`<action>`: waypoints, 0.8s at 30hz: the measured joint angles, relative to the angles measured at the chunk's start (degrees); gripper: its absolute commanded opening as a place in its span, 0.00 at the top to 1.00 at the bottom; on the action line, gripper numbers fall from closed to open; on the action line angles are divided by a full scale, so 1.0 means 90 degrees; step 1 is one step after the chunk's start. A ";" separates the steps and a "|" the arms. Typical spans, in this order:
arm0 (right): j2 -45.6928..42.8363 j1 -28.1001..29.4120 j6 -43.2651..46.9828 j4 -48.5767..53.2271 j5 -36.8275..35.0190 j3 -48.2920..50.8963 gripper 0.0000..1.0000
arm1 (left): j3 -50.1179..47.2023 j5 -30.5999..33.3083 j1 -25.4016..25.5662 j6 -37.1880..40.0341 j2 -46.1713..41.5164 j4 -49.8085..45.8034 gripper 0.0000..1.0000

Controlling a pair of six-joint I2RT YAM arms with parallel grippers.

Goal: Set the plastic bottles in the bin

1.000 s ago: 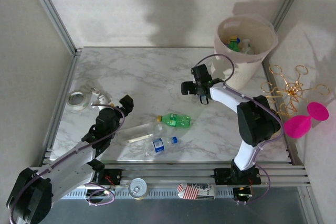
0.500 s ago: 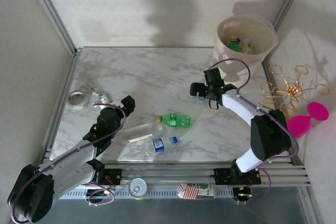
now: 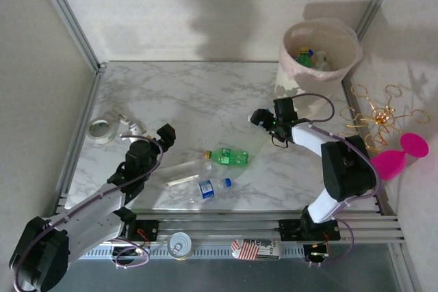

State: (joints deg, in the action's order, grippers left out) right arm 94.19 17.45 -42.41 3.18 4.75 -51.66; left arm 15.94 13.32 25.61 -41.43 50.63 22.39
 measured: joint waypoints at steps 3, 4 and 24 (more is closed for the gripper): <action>0.0141 -0.0095 -0.0260 -0.0240 -0.0024 -0.0097 0.01 | -0.0005 0.0041 0.0000 0.0000 -0.0209 -0.0046 0.00; 0.0172 -0.0136 -0.0345 -0.0313 -0.0032 -0.0107 0.01 | -0.0017 0.0068 -0.0002 0.0000 -0.0279 -0.0053 0.01; 0.1049 -0.0330 -0.1316 -0.1005 -0.0741 -0.0629 0.05 | -0.0119 0.0296 -0.0102 0.0032 -0.0532 -0.0189 0.00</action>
State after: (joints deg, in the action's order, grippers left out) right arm 103.63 14.48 -54.26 -5.87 -1.91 -57.32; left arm 14.87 15.99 24.69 -41.15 45.84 20.69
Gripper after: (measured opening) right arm 0.944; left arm 0.996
